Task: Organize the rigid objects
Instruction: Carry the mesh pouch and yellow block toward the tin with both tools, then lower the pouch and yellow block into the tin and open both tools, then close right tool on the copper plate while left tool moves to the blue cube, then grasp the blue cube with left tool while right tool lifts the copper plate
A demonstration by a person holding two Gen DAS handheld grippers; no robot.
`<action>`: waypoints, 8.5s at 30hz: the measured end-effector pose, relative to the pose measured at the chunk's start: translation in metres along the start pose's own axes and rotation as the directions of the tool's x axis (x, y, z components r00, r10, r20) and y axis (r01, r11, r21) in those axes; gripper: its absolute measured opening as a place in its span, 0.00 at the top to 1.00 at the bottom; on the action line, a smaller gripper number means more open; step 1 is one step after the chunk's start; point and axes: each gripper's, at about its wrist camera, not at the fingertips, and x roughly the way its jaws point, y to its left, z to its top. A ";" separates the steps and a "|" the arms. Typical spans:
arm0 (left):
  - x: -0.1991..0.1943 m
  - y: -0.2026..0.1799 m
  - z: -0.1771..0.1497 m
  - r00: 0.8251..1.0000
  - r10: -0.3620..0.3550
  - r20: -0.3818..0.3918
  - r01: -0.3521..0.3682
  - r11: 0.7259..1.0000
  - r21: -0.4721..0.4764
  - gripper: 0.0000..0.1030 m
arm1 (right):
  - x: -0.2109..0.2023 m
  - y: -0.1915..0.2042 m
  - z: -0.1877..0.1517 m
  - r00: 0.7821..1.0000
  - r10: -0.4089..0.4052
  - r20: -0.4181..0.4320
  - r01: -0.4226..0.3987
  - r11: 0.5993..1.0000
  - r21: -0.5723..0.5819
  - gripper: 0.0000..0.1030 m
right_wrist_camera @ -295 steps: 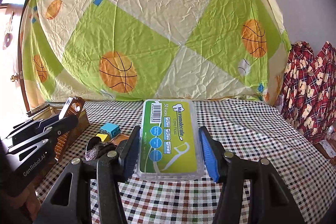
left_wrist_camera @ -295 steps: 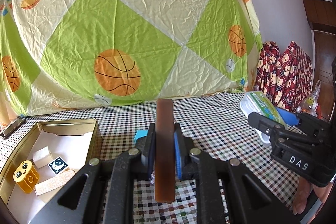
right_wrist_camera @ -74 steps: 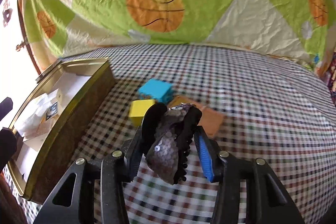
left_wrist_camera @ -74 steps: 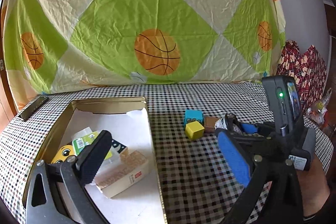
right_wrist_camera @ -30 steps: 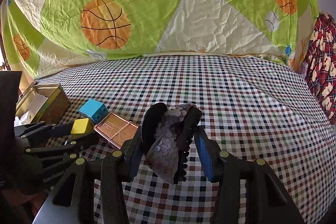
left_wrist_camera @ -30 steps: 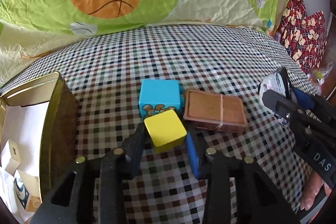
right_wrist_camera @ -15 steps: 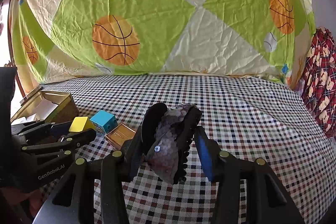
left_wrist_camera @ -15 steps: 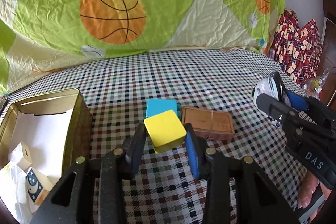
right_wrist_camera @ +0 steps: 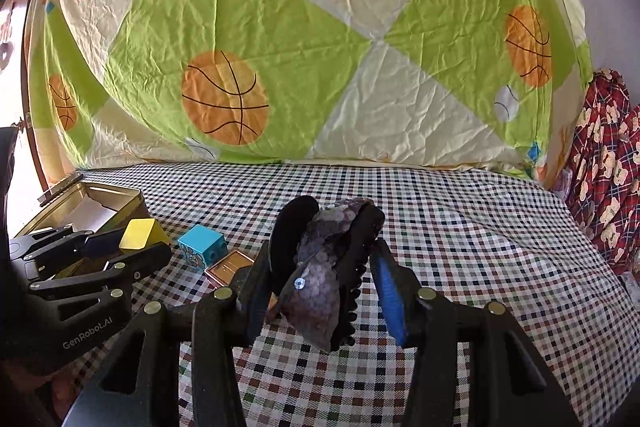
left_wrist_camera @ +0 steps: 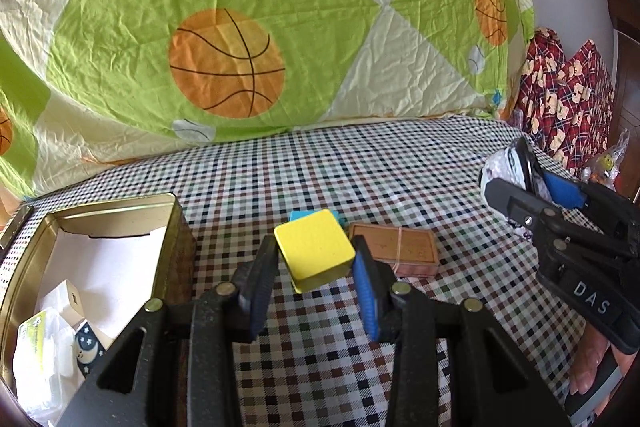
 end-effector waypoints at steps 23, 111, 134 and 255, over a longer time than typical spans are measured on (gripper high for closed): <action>-0.035 0.001 -0.005 0.985 0.053 0.162 -0.051 0.999 -0.013 0.65 | -0.025 0.012 -0.004 0.993 0.024 0.115 -0.022 1.000 -0.018 0.51; -0.135 0.053 -0.059 0.943 0.047 0.330 -0.003 0.991 -0.132 0.65 | -0.079 0.101 -0.025 0.951 0.252 0.179 -0.233 0.965 -0.121 0.51; -0.152 0.106 -0.070 0.937 0.124 0.327 -0.057 0.977 -0.206 0.65 | -0.078 0.156 -0.021 0.933 0.328 0.151 -0.296 0.934 -0.197 0.51; 0.079 -0.002 0.017 0.976 -0.032 -0.217 0.018 0.998 -0.066 0.33 | 0.101 -0.010 0.002 0.929 0.072 -0.362 -0.076 0.997 0.002 0.52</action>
